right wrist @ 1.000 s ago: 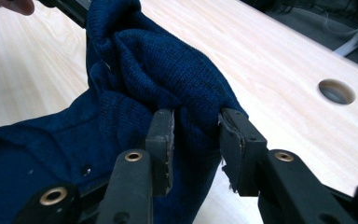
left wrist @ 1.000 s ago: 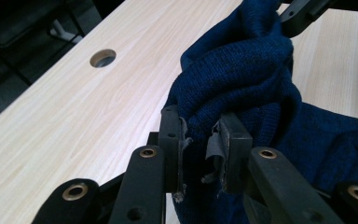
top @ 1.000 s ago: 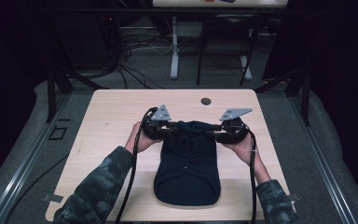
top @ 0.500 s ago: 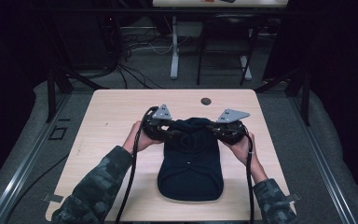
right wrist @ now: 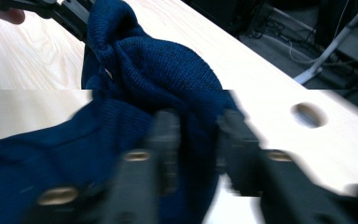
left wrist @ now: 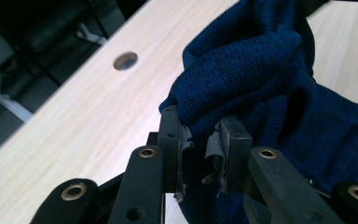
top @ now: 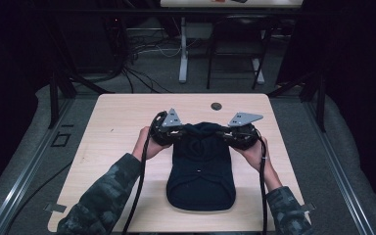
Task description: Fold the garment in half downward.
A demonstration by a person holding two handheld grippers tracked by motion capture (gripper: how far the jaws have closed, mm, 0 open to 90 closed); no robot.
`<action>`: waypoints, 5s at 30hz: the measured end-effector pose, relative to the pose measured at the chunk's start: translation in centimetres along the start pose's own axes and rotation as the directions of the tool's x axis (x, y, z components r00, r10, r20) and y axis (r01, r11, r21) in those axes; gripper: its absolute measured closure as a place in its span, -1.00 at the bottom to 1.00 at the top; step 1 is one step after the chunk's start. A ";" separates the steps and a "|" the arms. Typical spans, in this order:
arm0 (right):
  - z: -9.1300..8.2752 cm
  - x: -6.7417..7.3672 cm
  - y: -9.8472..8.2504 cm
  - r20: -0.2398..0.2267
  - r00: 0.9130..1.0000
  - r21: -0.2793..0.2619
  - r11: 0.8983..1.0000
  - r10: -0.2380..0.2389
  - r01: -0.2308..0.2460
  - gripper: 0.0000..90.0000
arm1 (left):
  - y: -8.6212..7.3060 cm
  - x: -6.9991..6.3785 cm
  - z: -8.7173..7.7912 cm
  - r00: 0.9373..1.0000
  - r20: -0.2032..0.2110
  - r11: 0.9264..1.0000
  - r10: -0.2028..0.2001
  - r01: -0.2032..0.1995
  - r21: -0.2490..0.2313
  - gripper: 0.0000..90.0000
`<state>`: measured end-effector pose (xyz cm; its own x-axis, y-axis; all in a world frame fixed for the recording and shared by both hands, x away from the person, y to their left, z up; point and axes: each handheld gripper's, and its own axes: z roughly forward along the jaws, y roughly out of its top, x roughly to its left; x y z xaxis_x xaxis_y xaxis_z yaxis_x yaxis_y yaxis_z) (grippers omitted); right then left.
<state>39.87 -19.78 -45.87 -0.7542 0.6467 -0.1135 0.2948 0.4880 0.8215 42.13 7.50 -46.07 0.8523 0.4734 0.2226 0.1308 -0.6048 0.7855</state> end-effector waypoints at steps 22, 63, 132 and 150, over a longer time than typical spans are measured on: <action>-0.1 2.4 -1.7 0.046 0.999 -0.023 1.000 -0.015 0.016 0.68 | -1.6 -1.9 -1.1 0.993 -0.054 0.994 0.104 -0.103 0.025 0.30; -1.9 5.8 -6.8 -0.057 0.998 0.062 0.997 -0.032 0.036 0.59 | -5.7 -5.3 -0.9 0.987 0.160 1.000 0.021 -0.021 0.003 0.58; 2.9 8.4 -9.4 -0.119 0.992 0.284 0.959 0.047 -0.012 -0.40 | -11.1 -9.0 0.7 0.991 0.049 0.975 -0.122 0.111 0.194 -0.65; 2.7 7.9 -9.6 -0.079 0.993 0.261 0.963 0.087 -0.063 -0.77 | -10.7 -8.2 -0.1 0.984 0.031 0.973 -0.173 0.166 0.159 -0.90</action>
<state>32.63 -17.80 -56.13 -0.7700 0.6380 0.0030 0.4849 0.5821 0.6527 33.74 10.14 -56.25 0.8321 0.5508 0.0648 0.3498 -0.6119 0.7094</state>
